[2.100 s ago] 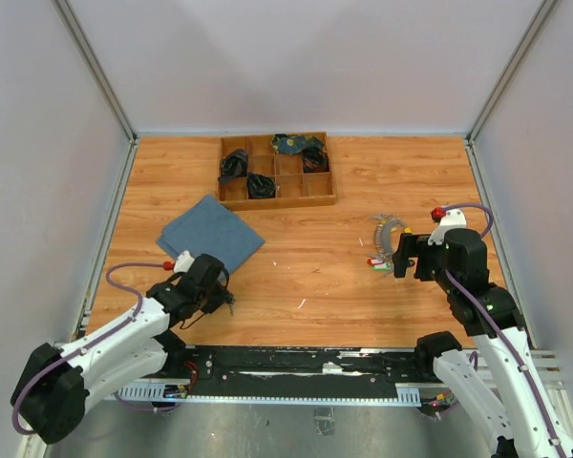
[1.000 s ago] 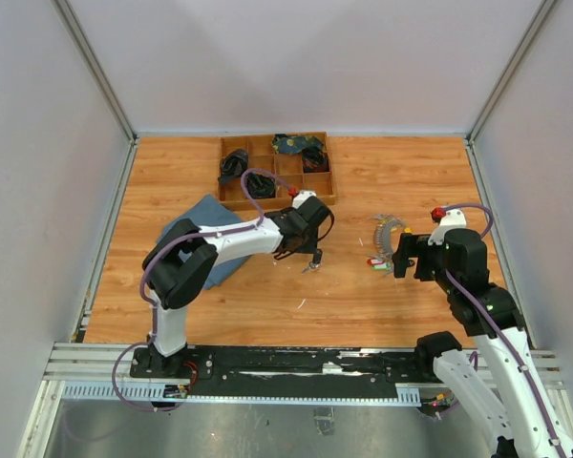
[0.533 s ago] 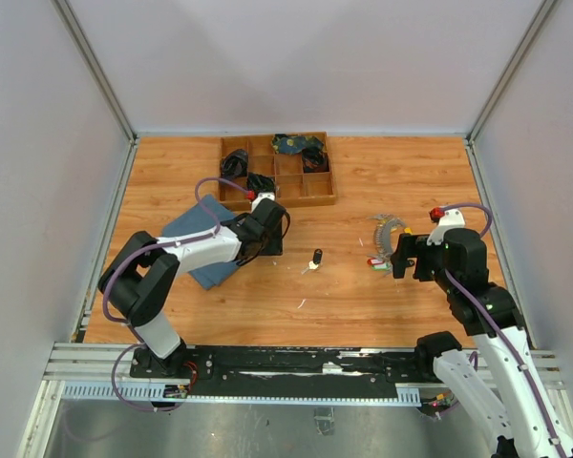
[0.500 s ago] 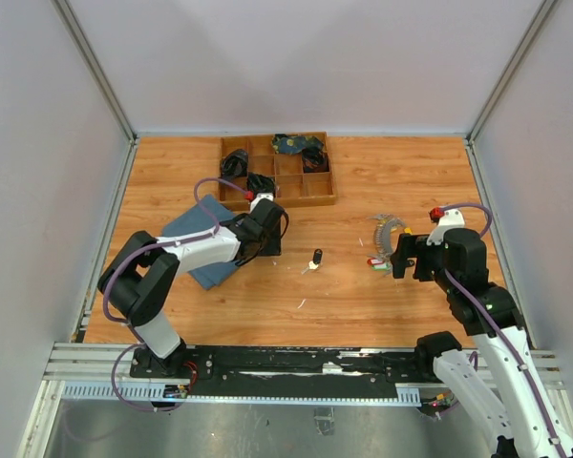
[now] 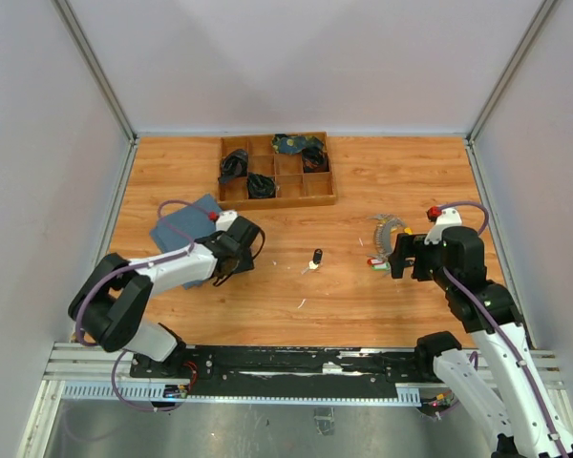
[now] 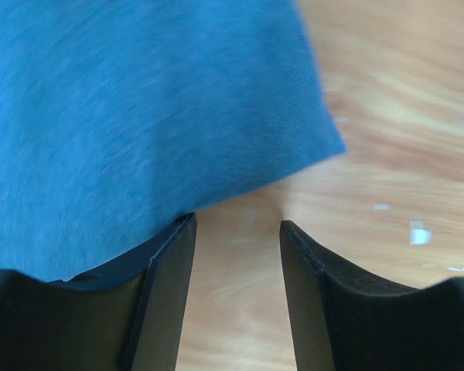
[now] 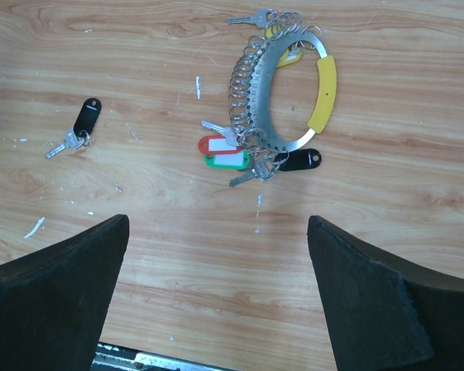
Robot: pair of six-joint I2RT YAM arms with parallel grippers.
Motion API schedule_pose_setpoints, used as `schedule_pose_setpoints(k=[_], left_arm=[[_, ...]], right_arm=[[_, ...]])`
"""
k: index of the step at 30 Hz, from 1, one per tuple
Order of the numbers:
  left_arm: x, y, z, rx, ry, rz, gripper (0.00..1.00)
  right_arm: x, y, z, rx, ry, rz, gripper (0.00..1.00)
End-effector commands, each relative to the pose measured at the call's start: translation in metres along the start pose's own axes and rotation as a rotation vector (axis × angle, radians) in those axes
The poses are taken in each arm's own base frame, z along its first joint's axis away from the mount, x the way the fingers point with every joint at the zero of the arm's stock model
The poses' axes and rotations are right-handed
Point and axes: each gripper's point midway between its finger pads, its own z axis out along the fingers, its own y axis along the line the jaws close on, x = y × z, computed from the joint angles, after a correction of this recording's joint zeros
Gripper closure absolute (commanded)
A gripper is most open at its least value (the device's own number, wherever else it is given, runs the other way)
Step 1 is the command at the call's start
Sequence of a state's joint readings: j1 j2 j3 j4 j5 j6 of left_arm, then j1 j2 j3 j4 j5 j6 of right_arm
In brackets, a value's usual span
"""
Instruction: Put the keys on the keyring
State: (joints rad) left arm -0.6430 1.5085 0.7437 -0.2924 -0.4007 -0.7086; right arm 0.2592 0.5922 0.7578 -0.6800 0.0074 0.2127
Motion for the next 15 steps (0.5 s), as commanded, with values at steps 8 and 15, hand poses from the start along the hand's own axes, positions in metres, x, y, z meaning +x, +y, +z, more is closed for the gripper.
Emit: schedule_pose_setpoints(k=[8,15], left_arm=[[-0.026,0.08,-0.075,-0.128,-0.203,-0.306,0.43],[-0.071,0.011,-0.103,0.214,-0.256,-0.162,0.38]], right_arm=[[0.006,0.006,0.003,-0.026,0.022,-0.013,0.02],[0.0,0.008,0.006,-0.024,0.047,-0.005,0.02]])
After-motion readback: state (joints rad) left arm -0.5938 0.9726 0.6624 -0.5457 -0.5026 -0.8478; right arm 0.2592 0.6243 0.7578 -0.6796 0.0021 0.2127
